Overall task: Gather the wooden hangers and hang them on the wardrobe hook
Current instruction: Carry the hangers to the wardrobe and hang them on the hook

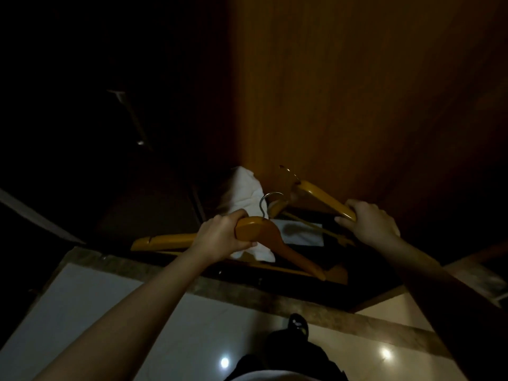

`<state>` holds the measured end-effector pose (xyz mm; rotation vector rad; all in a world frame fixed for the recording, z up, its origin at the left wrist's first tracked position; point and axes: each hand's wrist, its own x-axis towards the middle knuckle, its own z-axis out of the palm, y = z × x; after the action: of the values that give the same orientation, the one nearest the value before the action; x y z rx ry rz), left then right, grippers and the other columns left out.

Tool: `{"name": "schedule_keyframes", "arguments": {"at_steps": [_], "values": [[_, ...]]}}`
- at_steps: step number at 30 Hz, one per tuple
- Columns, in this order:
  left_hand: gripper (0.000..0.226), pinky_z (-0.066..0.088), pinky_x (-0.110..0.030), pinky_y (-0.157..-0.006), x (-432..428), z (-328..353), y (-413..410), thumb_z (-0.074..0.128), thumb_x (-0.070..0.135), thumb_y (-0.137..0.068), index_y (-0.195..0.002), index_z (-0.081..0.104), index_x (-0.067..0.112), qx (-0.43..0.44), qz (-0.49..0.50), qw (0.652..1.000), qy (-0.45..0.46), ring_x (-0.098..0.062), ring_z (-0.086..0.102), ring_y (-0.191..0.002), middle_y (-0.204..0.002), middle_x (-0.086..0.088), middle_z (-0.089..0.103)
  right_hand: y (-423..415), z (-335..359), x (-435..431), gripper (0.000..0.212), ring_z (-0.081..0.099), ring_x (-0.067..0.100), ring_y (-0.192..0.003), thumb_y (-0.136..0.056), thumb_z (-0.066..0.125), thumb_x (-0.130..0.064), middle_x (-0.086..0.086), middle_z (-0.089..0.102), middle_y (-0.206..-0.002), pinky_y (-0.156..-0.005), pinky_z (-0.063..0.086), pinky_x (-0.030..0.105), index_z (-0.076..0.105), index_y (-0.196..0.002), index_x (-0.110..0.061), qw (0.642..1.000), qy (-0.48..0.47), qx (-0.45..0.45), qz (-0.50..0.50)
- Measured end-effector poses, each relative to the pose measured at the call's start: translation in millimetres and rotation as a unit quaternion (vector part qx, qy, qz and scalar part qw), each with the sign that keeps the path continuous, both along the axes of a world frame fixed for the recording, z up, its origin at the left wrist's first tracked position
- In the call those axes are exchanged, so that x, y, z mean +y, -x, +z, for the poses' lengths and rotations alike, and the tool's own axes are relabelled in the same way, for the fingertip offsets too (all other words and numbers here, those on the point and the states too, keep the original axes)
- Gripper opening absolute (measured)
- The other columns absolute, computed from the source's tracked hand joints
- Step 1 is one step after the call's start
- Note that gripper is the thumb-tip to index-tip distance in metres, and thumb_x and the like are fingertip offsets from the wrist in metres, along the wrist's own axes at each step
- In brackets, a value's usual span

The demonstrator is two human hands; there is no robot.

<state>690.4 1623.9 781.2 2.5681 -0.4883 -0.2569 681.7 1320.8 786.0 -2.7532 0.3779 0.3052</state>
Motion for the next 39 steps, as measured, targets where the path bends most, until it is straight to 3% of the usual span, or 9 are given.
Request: {"name": "schedule_keyframes", "arguments": {"at_steps": [5, 8, 11, 14, 21, 27, 31, 36, 39], "values": [[0.030, 0.055, -0.036, -0.078, -37, 35, -43, 0.073, 0.027, -0.076, -0.098, 0.054, 0.033, 0.009, -0.069, 0.995, 0.074, -0.009, 0.064, -0.076, -0.081, 0.012, 0.062, -17, 33, -11, 0.031, 0.060, 0.022, -0.092, -0.089, 0.057, -0.040, 0.003, 0.064, -0.097, -0.071, 0.039, 0.030, 0.058, -0.112, -0.020, 0.996, -0.036, -0.077, -0.015], [0.052, 0.054, -0.035, -0.087, -60, 60, -70, 0.075, 0.025, -0.075, -0.122, 0.052, 0.029, -0.033, -0.097, 0.990, 0.101, -0.009, 0.064, -0.095, -0.109, 0.004, 0.066, -31, 55, -22, 0.037, 0.061, 0.025, -0.101, -0.087, 0.060, -0.039, 0.002, 0.064, -0.106, -0.080, 0.045, 0.034, 0.059, -0.117, -0.018, 0.990, -0.058, -0.129, -0.008], [0.079, 0.039, -0.039, -0.109, -81, 90, -92, 0.075, 0.028, -0.074, -0.141, 0.034, 0.028, -0.090, -0.125, 0.982, 0.106, -0.012, 0.041, -0.132, -0.144, 0.002, 0.043, -46, 81, -41, 0.026, 0.063, 0.019, -0.083, -0.085, 0.062, -0.040, -0.006, 0.064, -0.084, -0.077, 0.052, 0.038, 0.065, -0.104, -0.022, 0.983, -0.089, -0.160, 0.003], [0.090, 0.026, -0.047, -0.116, -101, 122, -114, 0.076, 0.034, -0.071, -0.144, 0.025, 0.029, -0.127, -0.130, 0.978, 0.102, -0.016, 0.023, -0.143, -0.154, -0.001, 0.026, -59, 114, -61, 0.021, 0.058, 0.013, -0.067, -0.085, 0.063, -0.039, -0.006, 0.061, -0.072, -0.065, 0.048, 0.034, 0.068, -0.095, -0.022, 0.976, -0.099, -0.195, 0.013], [0.095, 0.022, -0.044, -0.119, -142, 218, -160, 0.074, 0.019, -0.075, -0.145, 0.011, 0.031, -0.188, -0.131, 0.963, 0.144, -0.016, 0.017, -0.144, -0.155, -0.007, 0.022, -99, 216, -104, 0.013, 0.065, 0.030, -0.075, -0.085, 0.064, -0.031, 0.012, 0.069, -0.083, -0.067, 0.051, 0.040, 0.070, -0.092, -0.022, 0.946, -0.135, -0.276, 0.102], [0.102, 0.041, -0.044, -0.108, -162, 283, -192, 0.072, 0.017, -0.077, -0.138, -0.004, 0.048, -0.267, -0.144, 0.943, 0.140, -0.018, 0.041, -0.134, -0.152, -0.003, 0.031, -124, 289, -122, 0.043, 0.064, -0.003, -0.079, -0.088, 0.060, -0.015, -0.011, 0.061, -0.102, -0.064, 0.053, 0.012, 0.046, -0.126, -0.029, 0.910, -0.210, -0.318, 0.163], [0.103, 0.039, -0.049, -0.108, -176, 319, -215, 0.073, 0.025, -0.076, -0.139, -0.005, 0.050, -0.320, -0.125, 0.931, 0.125, -0.022, 0.038, -0.136, -0.155, -0.005, 0.025, -153, 320, -134, 0.039, 0.061, -0.006, -0.078, -0.090, 0.058, -0.019, 0.002, 0.061, -0.114, -0.061, 0.048, 0.007, 0.051, -0.128, -0.015, 0.896, -0.213, -0.357, 0.159], [0.100, 0.040, -0.051, -0.106, -190, 360, -251, 0.073, 0.031, -0.075, -0.143, 0.001, 0.047, -0.334, -0.091, 0.929, 0.129, -0.024, 0.039, -0.135, -0.154, -0.003, 0.028, -191, 364, -135, 0.015, 0.059, -0.017, -0.064, -0.094, 0.051, -0.015, -0.011, 0.060, -0.085, -0.055, 0.044, 0.004, 0.058, -0.107, -0.016, 0.886, -0.200, -0.369, 0.195], [0.097, 0.038, -0.052, -0.107, -197, 378, -272, 0.072, 0.028, -0.076, -0.144, 0.005, 0.043, -0.330, -0.065, 0.933, 0.129, -0.024, 0.039, -0.135, -0.151, -0.002, 0.033, -219, 384, -139, 0.012, 0.060, -0.006, -0.067, -0.094, 0.050, -0.015, -0.008, 0.060, -0.083, -0.055, 0.044, 0.004, 0.059, -0.102, -0.016, 0.879, -0.187, -0.393, 0.194]]}}
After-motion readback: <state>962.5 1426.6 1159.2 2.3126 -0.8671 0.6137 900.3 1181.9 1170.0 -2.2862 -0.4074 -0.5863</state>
